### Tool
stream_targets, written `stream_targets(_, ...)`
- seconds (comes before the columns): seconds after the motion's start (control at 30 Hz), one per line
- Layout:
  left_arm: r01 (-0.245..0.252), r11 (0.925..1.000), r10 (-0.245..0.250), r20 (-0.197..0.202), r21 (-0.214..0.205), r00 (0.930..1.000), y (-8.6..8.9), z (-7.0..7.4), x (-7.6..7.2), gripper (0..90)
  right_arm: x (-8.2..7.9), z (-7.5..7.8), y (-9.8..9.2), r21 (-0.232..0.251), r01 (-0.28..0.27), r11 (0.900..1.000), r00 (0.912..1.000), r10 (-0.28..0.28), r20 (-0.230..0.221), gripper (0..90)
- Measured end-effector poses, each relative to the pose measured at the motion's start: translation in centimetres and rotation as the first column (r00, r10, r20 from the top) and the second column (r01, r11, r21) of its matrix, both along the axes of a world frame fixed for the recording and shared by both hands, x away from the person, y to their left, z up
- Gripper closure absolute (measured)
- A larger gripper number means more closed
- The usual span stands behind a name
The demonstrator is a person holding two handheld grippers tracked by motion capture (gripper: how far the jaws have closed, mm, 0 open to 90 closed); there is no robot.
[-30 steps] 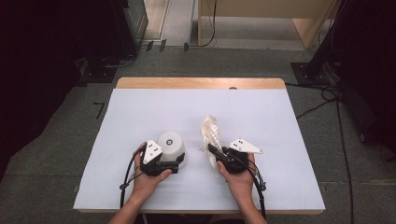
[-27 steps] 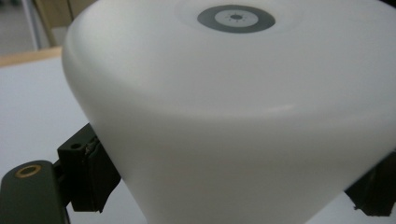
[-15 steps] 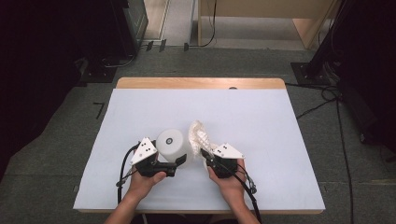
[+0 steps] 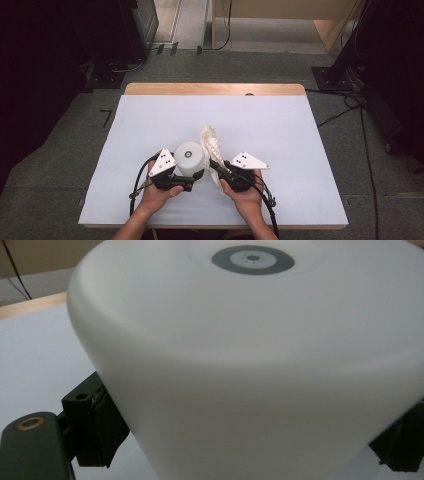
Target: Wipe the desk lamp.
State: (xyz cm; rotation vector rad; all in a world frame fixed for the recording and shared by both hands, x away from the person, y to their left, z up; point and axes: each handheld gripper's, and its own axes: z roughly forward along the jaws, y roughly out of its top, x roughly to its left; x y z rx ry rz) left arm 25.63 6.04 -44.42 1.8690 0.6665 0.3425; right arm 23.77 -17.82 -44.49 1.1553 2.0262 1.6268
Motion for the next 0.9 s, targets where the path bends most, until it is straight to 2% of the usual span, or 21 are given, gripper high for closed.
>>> stream_targets(0.07,0.002,1.0,-0.002,0.002,0.009,1.0,-0.2,-0.1,0.0,8.9,0.0,0.3,-0.1,0.01,-0.002,0.9999,1.0,0.002,0.008,79.3)
stream_targets(0.1,0.008,0.9994,-0.008,0.007,0.033,0.9999,-0.5,-0.3,-0.1,9.0,-0.2,0.8,-0.3,0.019,0.001,0.9998,0.9998,-0.001,0.018,79.3)
stream_targets(0.17,0.011,0.9991,-0.011,0.009,0.041,0.9999,-0.6,-0.4,-0.2,8.9,-0.3,1.2,-0.4,0.029,0.005,0.9996,0.9996,-0.005,0.028,79.3)
stream_targets(0.23,0.009,0.9995,-0.009,0.018,0.029,0.9998,-0.4,-0.2,-0.2,8.9,-0.4,1.2,-0.4,0.03,0.002,0.9996,0.9997,-0.002,0.023,79.3)
stream_targets(0.27,0.012,0.9999,-0.012,0.017,0.009,0.9998,-0.2,0.0,-0.1,8.9,-0.2,1.0,-0.4,0.028,0.0,0.9996,0.9998,0.0,0.018,79.3)
stream_targets(0.33,0.017,0.9996,-0.017,0.013,-0.022,0.9998,0.3,0.4,0.0,9.0,0.0,0.4,-0.2,0.013,0.001,0.9999,1.0,-0.001,-0.006,79.3)
stream_targets(0.43,0.009,0.9992,-0.009,0.01,-0.039,0.9999,0.8,0.6,0.2,9.0,0.6,-1.0,0.2,-0.015,0.0,0.9999,0.9976,-0.001,-0.069,79.4)
stream_targets(0.47,0.009,0.9992,-0.009,0.01,-0.039,0.9999,0.8,0.6,0.2,9.0,0.6,-1.0,0.2,-0.015,0.0,0.9999,0.9976,-0.001,-0.069,79.4)
stream_targets(0.5,0.002,0.9988,-0.001,0.009,-0.049,1.0,1.0,0.6,0.3,9.0,0.9,-1.8,0.4,-0.031,-0.011,0.9994,0.9954,0.008,-0.096,79.3)
stream_targets(0.6,-0.012,0.9983,0.013,0.016,-0.057,0.9998,1.3,0.7,0.4,9.0,1.0,-2.0,0.3,-0.054,0.001,0.9985,0.9952,-0.006,-0.097,79.3)
stream_targets(0.7,-0.044,0.9989,0.045,0.031,-0.018,0.9985,1.4,0.1,0.8,9.0,1.1,-1.6,-0.4,-0.049,0.044,0.9978,0.9957,-0.048,-0.08,79.4)
stream_targets(0.73,-0.044,0.9989,0.045,0.031,-0.018,0.9985,1.4,0.1,0.8,8.9,1.1,-1.6,-0.4,-0.049,0.044,0.9978,0.9957,-0.048,-0.08,79.4)
stream_targets(0.77,-0.081,0.9967,0.081,0.024,0.011,0.9965,1.4,-0.6,1.1,8.9,1.1,-1.2,-1.2,-0.044,0.085,0.9954,0.9942,-0.088,-0.062,79.4)
stream_targets(0.83,-0.113,0.9935,0.112,0.005,0.018,0.9936,1.4,-1.2,1.5,8.9,1.2,-0.9,-2.0,-0.03,0.118,0.9926,0.9913,-0.119,-0.055,79.4)
stream_targets(0.9,-0.124,0.9917,0.124,0.005,0.032,0.9923,1.4,-1.7,1.7,8.8,1.3,-0.7,-2.7,-0.027,0.14,0.9898,0.9889,-0.141,-0.046,79.4)
